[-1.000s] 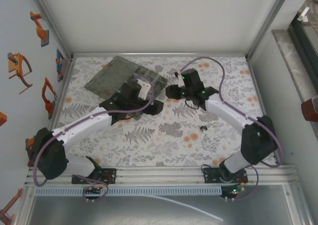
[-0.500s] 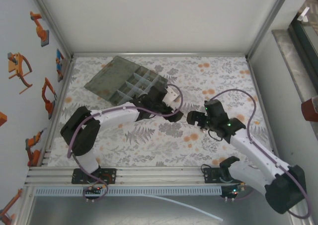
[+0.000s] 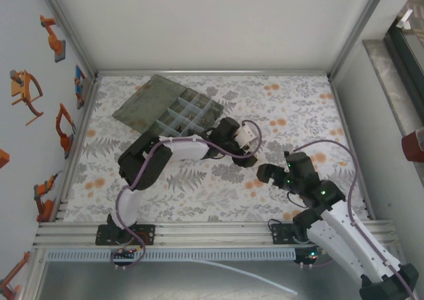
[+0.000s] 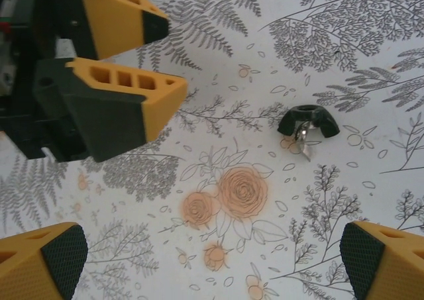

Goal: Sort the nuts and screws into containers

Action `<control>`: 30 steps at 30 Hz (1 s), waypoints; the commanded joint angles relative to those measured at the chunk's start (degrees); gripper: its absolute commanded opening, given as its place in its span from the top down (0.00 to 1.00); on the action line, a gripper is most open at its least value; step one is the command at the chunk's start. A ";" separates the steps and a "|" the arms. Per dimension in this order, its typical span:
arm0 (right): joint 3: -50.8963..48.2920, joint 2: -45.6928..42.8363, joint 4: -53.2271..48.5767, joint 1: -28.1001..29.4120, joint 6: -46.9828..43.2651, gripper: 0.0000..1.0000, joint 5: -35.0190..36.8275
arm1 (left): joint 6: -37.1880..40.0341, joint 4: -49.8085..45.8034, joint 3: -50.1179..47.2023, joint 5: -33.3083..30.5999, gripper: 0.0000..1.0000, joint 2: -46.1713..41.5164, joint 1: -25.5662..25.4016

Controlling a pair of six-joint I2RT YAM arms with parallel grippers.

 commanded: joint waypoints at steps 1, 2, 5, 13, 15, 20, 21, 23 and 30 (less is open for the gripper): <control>-0.49 -3.88 -0.57 0.10 0.47 0.00 -4.13 | 3.61 1.04 3.63 4.73 0.35 2.82 -1.37; -0.56 -4.63 -0.62 0.10 0.37 0.00 -4.66 | 3.35 1.24 4.52 5.52 0.39 3.78 -1.52; -0.17 -4.79 -0.22 0.10 -0.20 0.00 -5.76 | 3.32 2.28 6.11 6.04 0.42 5.99 -2.48; 0.71 -5.27 -0.79 0.15 -1.39 0.00 -5.74 | 4.11 2.00 10.64 4.58 0.49 10.59 -5.18; 0.47 -5.97 -1.17 0.10 -1.32 0.00 -5.70 | 3.79 2.24 11.19 4.08 0.51 11.10 -5.67; -0.06 -7.06 -1.45 0.10 -1.04 0.00 -5.54 | 3.31 2.48 11.89 4.03 0.54 12.19 -6.37; -0.06 -7.03 -1.43 0.10 -1.04 0.00 -5.53 | 3.28 2.35 12.07 4.03 0.55 12.41 -6.53; -0.11 -6.85 -1.46 0.10 -1.05 0.00 -5.53 | 3.06 2.44 12.60 3.45 0.57 12.94 -6.81; -0.06 -6.46 -1.20 0.10 -1.22 0.00 -5.70 | 1.86 1.84 14.81 2.46 0.61 14.57 -7.50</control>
